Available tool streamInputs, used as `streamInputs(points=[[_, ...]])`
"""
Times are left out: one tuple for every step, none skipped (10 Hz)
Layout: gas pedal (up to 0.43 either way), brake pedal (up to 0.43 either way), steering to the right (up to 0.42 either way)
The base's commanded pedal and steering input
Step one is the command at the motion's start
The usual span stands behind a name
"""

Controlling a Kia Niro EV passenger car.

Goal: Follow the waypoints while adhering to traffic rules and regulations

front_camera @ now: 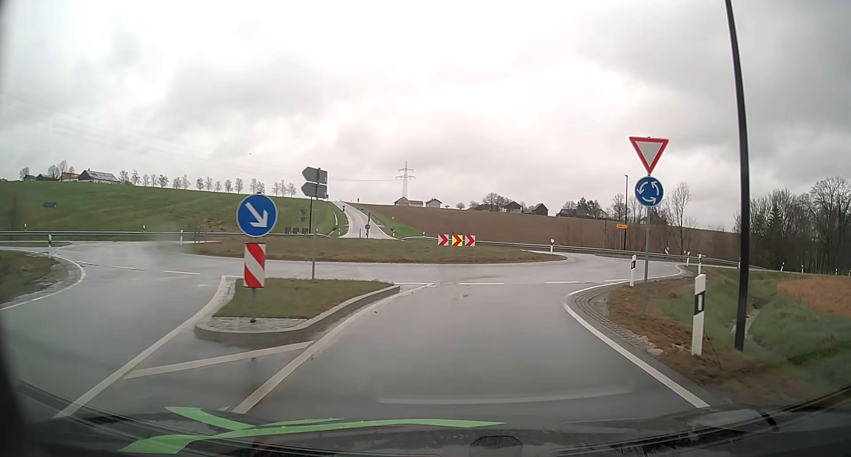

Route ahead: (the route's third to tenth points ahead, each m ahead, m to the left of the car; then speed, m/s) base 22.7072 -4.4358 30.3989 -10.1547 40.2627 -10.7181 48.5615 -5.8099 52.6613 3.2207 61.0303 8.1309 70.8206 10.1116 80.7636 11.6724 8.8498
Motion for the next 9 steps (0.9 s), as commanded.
streamInputs(points=[[0.000,0.152,0.067],[0.000,0.128,0.066],[0.000,0.098,0.068],[0.000,0.061,0.077],[0.000,0.037,0.086],[0.000,0.024,0.093],[0.000,0.024,0.094],[0.000,0.000,0.094],[0.000,0.000,0.094]])
